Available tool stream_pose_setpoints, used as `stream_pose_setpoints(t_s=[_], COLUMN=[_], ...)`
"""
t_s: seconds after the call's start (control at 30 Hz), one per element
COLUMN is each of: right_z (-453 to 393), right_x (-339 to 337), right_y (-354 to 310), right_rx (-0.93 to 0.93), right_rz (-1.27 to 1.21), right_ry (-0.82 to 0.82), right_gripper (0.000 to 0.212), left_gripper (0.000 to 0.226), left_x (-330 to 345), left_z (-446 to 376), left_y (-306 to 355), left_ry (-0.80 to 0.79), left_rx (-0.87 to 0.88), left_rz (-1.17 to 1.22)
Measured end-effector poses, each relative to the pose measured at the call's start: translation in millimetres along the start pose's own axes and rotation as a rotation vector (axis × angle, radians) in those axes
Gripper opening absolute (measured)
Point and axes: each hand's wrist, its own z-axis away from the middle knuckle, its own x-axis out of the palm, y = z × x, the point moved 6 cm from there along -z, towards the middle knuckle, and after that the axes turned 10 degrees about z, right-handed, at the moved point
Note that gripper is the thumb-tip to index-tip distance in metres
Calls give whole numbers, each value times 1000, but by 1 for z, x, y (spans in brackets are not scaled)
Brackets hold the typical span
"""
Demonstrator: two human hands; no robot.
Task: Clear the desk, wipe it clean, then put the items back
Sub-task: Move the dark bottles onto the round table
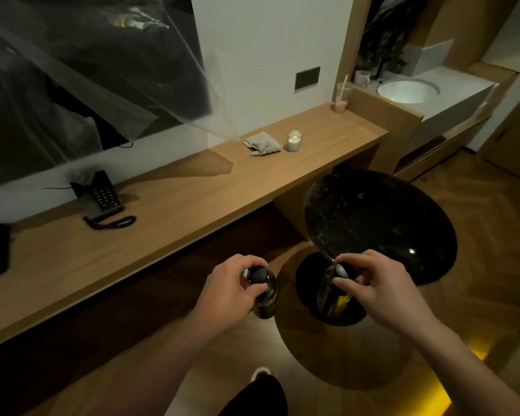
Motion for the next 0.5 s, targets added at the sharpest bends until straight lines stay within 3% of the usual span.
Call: stream_pose_setpoints(t_s=[0.5], right_z=[-122], right_x=[-15], right_y=[135], right_rx=[73], right_rz=[-9], right_ry=[-19], right_gripper=[34], left_gripper=[37], left_x=[119], left_z=[-168], left_y=[9], left_ry=[-53], left_rx=[-46], left_rz=[-33])
